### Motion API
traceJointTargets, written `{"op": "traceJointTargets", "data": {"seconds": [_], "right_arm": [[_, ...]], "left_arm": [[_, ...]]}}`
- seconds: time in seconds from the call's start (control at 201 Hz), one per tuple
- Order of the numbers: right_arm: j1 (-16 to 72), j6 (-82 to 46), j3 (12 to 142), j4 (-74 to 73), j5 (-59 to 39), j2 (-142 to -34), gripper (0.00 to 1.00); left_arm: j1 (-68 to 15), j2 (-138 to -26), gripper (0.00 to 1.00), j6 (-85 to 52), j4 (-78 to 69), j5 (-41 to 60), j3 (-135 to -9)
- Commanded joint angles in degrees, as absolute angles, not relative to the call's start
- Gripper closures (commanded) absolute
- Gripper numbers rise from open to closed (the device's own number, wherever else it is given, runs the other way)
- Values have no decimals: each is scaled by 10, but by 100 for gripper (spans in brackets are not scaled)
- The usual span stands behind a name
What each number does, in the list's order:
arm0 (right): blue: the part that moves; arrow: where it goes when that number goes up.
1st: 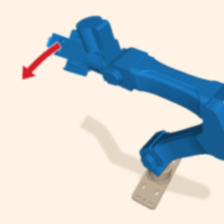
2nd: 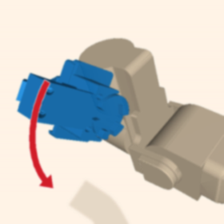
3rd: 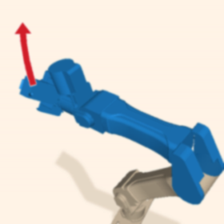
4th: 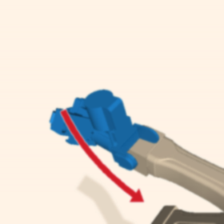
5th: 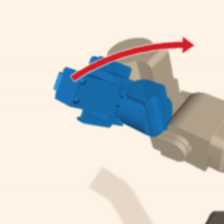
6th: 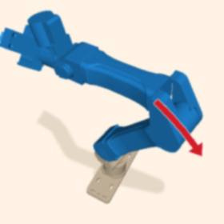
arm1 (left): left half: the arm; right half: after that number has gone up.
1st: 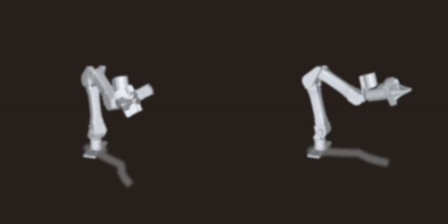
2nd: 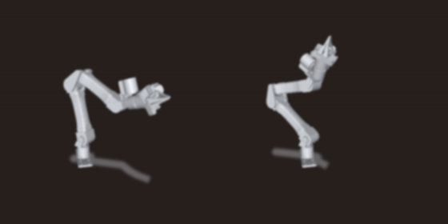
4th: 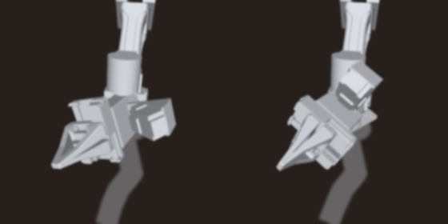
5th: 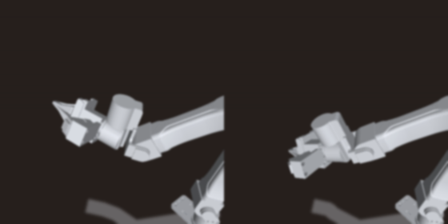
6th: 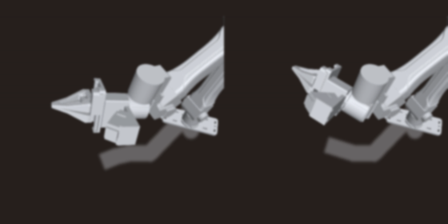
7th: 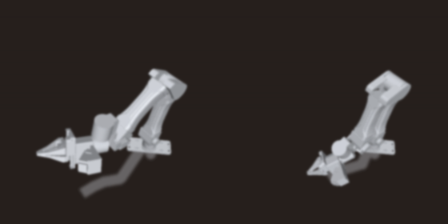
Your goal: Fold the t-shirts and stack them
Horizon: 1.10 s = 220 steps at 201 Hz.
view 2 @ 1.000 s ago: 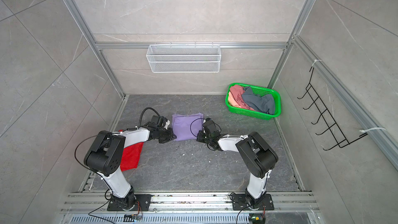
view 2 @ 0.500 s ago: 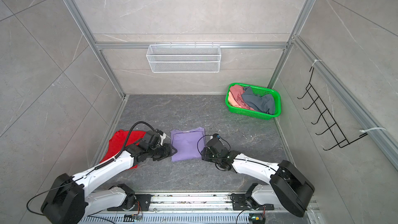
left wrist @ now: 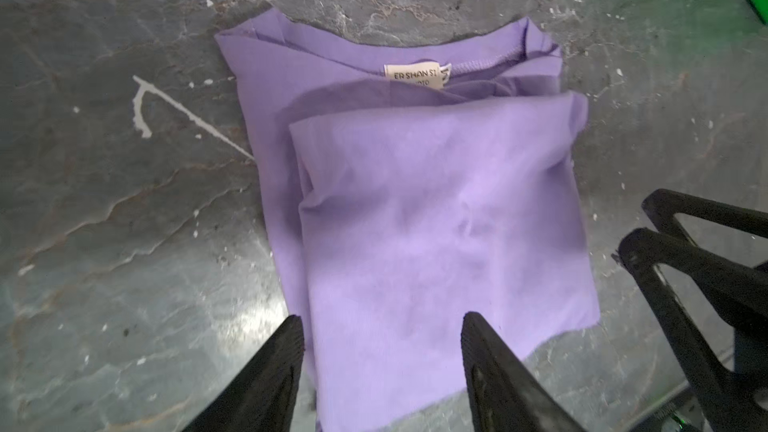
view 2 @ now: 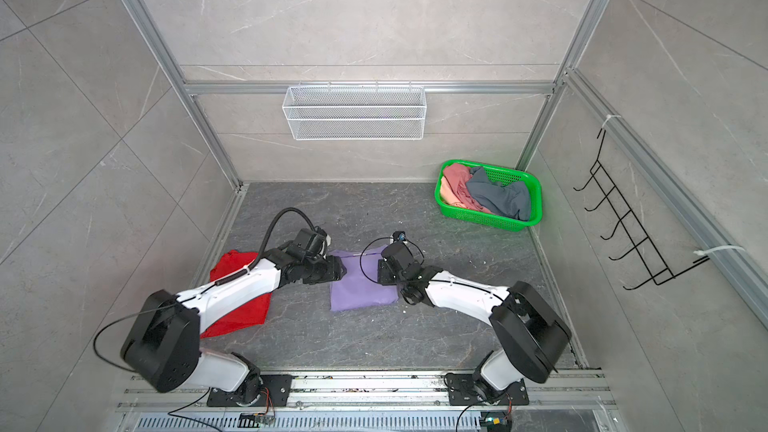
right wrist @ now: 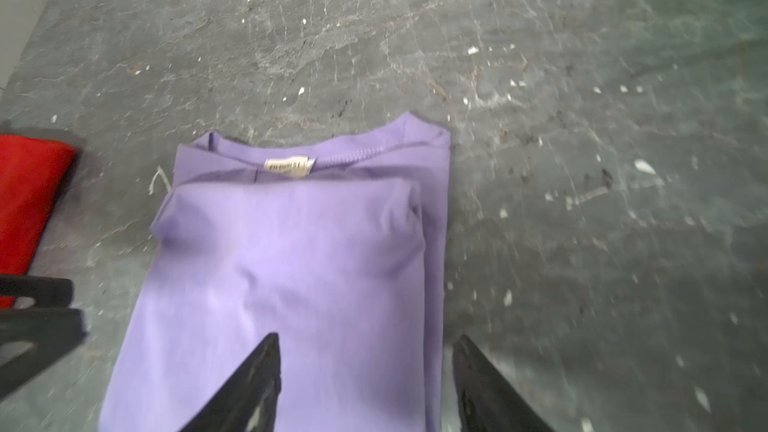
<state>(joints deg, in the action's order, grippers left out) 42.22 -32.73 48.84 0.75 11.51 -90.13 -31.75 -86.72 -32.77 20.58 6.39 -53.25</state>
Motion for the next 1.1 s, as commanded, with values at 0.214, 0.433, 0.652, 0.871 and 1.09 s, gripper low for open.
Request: {"op": "traceJointTargets", "data": {"seconds": [0.214,0.433,0.652,0.871,1.09], "right_arm": [[369,-265,552,-37,60,-1012,37],[368,-246,575,-43,43,-1044,39],[367,-240,605,-40,50,-1076,47],[367,-246,614,-47,44,-1087,91],[369,-257,570,-28,43,-973,100]], "left_arm": [[-300,-949,41,-304,175,35,-584],[-287,-998,44,-302,162,53,-611],[-285,-1026,60,-308,162,66,-634],[-285,-1014,84,-311,158,68,-636],[-285,-927,100,-320,160,81,-605]]}}
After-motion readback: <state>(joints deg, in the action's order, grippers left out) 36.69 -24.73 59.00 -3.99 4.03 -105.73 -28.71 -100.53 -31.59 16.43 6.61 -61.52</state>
